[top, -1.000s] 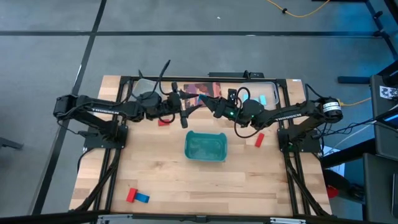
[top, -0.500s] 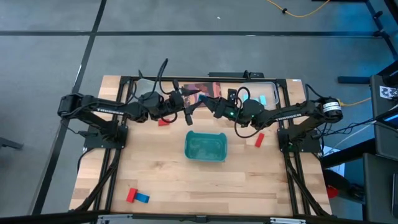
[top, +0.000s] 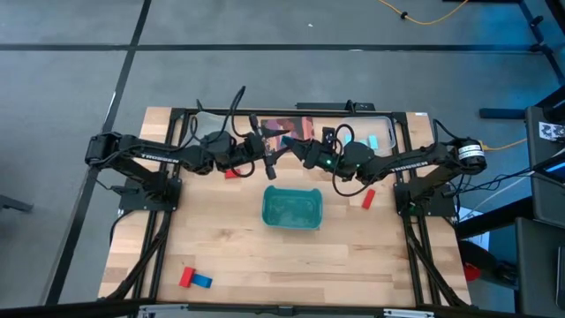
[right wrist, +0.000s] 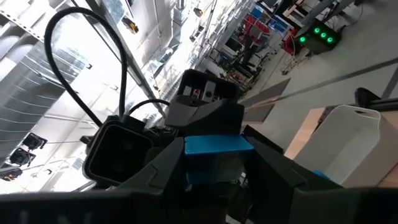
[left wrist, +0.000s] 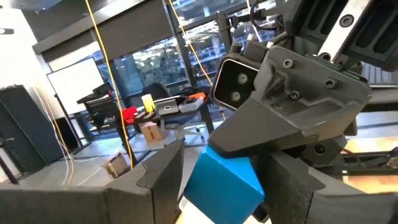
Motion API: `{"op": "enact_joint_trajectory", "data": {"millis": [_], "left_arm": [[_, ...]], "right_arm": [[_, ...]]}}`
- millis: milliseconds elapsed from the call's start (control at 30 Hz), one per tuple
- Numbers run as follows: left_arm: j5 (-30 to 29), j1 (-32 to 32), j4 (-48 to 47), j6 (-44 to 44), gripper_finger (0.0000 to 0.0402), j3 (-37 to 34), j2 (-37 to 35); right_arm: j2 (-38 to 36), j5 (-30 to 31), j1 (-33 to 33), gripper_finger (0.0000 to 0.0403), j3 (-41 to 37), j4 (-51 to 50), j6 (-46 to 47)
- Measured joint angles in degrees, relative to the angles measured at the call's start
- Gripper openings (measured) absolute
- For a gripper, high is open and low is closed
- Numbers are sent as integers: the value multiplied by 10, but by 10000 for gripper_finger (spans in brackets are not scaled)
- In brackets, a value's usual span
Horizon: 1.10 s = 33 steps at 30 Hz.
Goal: Sort & place blocks by color
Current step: Put the top triangular blue block into the white bin
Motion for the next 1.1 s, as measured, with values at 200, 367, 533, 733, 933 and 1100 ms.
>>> {"op": "enact_joint_trajectory", "data": {"millis": [200, 367, 533, 733, 933, 1100], "left_arm": [[-1, 0, 0, 14, 166, 0, 0], [-2, 0, 0, 14, 129, 0, 0], [-4, 0, -1, 28, 86, 0, 0], [-3, -1, 0, 33, 77, -1, 0], [-11, -7, 0, 27, 76, -1, 0], [-6, -11, -1, 18, 75, -1, -1]], "right_arm": [[0, 0, 0, 139, 0, -1, 0], [0, 0, 0, 139, 0, -1, 0], [0, 4, 0, 139, 0, -1, 11], [0, 4, 0, 139, 0, -1, 8], [0, 0, 0, 160, 0, -1, 9], [0, -2, 0, 186, 0, 0, 2]]}}
